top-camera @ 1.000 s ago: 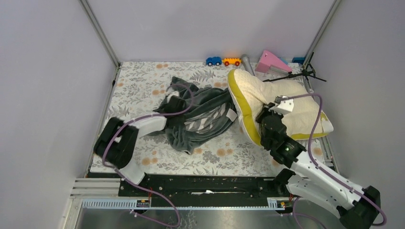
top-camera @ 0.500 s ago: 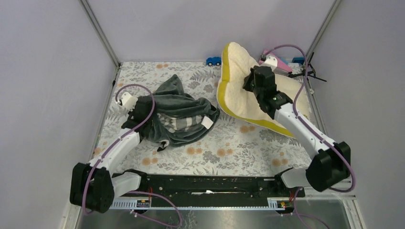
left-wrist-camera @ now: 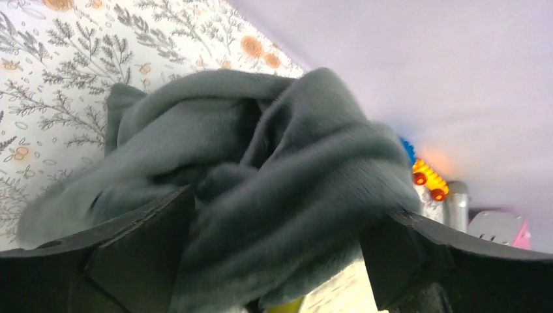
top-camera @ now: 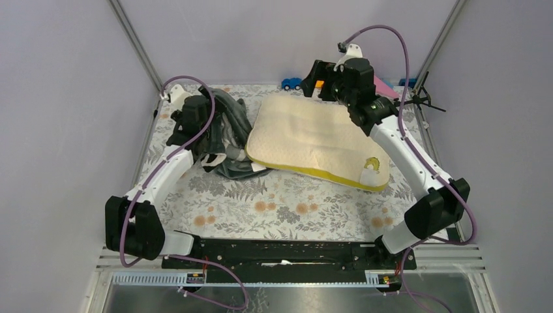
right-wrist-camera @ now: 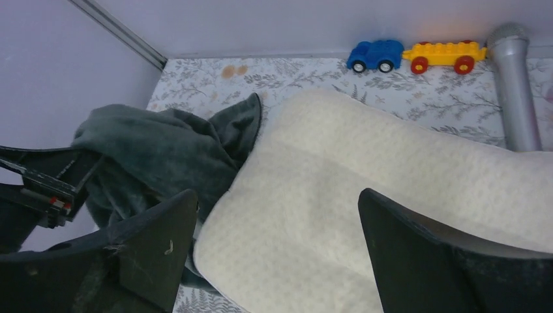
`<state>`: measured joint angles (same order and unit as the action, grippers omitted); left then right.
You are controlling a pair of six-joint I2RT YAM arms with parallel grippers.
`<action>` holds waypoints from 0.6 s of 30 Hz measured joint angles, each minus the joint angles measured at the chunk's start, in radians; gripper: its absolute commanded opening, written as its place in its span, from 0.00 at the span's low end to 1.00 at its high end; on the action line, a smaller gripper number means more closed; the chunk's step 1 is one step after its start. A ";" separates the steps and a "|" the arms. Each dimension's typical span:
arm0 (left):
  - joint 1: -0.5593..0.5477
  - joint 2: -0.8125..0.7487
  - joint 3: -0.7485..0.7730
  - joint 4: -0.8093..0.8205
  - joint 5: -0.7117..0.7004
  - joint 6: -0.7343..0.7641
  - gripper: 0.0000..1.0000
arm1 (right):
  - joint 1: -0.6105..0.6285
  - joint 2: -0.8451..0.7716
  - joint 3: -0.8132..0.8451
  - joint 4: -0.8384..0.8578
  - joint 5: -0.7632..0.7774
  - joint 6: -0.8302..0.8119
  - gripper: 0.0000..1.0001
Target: Remove the pillowcase from the pillow
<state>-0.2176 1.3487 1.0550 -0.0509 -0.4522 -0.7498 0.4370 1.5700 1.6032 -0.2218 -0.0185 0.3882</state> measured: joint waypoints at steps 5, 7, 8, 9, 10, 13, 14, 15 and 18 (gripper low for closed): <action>0.000 -0.042 -0.107 0.037 0.034 0.037 0.99 | 0.000 -0.127 -0.210 0.057 0.053 -0.046 1.00; 0.000 -0.113 -0.189 0.057 0.036 0.052 0.99 | 0.000 -0.221 -0.374 0.104 0.097 -0.056 1.00; -0.002 -0.159 -0.234 0.067 0.033 0.064 0.99 | 0.000 -0.268 -0.453 0.130 0.124 -0.057 1.00; -0.005 -0.202 -0.268 0.074 0.029 0.075 0.99 | -0.001 -0.318 -0.533 0.151 0.153 -0.060 1.00; -0.016 -0.255 -0.310 0.096 0.007 0.097 0.99 | -0.002 -0.363 -0.600 0.165 0.183 -0.060 1.00; -0.082 -0.373 -0.391 0.139 -0.093 0.156 0.99 | -0.007 -0.448 -0.732 0.193 0.255 -0.058 1.00; -0.110 -0.406 -0.417 0.161 -0.139 0.180 0.99 | -0.011 -0.469 -0.770 0.209 0.283 -0.056 1.00; -0.133 -0.433 -0.443 0.180 -0.177 0.200 0.99 | -0.013 -0.487 -0.804 0.224 0.310 -0.054 1.00; -0.172 -0.513 -0.541 0.238 -0.299 0.271 0.99 | -0.022 -0.543 -0.930 0.301 0.406 -0.064 0.99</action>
<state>-0.3897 0.8356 0.5137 0.1867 -0.7513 -0.4786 0.4152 1.0267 0.6727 0.0795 0.3874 0.3244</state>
